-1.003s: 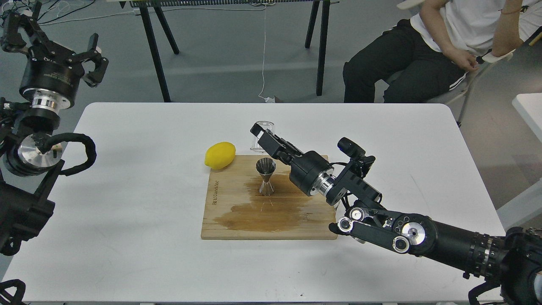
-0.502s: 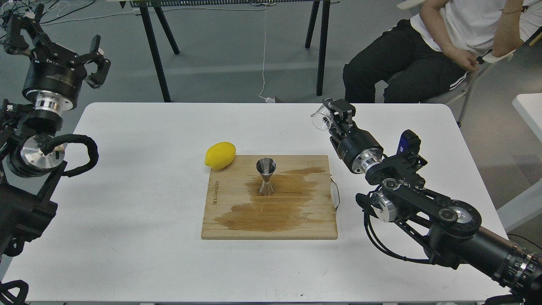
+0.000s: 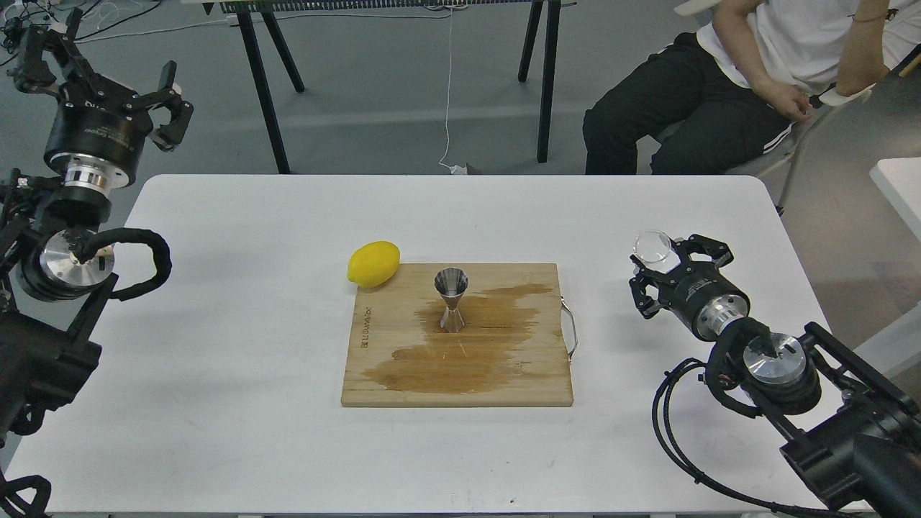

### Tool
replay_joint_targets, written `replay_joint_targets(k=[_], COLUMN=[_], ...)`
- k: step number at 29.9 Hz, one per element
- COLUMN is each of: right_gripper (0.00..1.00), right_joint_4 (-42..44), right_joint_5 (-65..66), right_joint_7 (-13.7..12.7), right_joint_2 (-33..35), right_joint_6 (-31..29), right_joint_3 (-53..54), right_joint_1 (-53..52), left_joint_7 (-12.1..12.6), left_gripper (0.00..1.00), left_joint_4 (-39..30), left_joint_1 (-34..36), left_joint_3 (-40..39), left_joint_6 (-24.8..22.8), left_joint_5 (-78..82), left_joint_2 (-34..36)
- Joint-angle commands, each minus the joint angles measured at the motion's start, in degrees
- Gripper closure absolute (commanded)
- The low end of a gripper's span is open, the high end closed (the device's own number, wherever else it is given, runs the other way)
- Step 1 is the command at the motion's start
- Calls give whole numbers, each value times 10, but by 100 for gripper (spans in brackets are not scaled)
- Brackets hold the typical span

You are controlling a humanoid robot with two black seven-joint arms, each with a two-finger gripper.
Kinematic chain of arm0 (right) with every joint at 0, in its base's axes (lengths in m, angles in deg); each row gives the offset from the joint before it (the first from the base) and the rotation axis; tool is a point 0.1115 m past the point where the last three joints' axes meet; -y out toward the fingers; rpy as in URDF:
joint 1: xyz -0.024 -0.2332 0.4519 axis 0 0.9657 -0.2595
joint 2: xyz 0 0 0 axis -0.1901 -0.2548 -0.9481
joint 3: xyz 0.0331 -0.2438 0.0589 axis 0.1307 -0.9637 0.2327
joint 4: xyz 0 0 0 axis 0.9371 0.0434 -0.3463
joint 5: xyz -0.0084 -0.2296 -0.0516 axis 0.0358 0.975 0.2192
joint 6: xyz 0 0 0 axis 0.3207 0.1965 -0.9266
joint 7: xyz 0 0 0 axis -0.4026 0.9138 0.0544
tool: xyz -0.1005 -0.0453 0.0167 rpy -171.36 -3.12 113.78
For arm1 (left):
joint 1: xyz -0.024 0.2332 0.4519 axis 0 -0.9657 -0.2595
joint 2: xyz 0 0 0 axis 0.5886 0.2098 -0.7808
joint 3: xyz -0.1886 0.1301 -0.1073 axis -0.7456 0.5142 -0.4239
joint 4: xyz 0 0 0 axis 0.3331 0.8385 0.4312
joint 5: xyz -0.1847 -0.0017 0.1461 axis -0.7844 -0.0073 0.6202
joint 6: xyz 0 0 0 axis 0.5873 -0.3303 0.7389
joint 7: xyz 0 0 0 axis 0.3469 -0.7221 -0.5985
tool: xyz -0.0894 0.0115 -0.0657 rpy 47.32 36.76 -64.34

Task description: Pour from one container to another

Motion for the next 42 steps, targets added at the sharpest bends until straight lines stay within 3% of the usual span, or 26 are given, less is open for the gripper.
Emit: replay_joint_targets(k=[1,12,29,31,35,39,42], right_gripper=[64,60,25,28,61,62,51], right_joint_4=[62,172,171,170,173,180,190], right_joint_5=[-83,-94,-94,-94,-94,-94,-94], right_joint_7=[-35,-60,-59,-60,-60,-59,-58], right_joint_2=[-6,-62,-62,-62,-62,-62,-62], right_joint_6=[-36,-67,-67,-72,-93,-90,-89], right_joint_3=[23,62,64,64,63,63,64], right_joint_1=[9,7,5,8,7,4,2], left_joint_7=[1,0,0,0,0,0,0], left_gripper=[0,0,0,0,0,0,0], left_joint_4=[0,0,0,0,0,0,0], left_joint_1=[1,1,1,1,1,1,1], left_joint_3=[1,2,1,1,1,1,1], left_joint_6=[0,0,1,1,1,1,1], left_joint_5=[1,2,2,2,2,2,2], left_joint_2=[-1,-1,0,0,0,0,1])
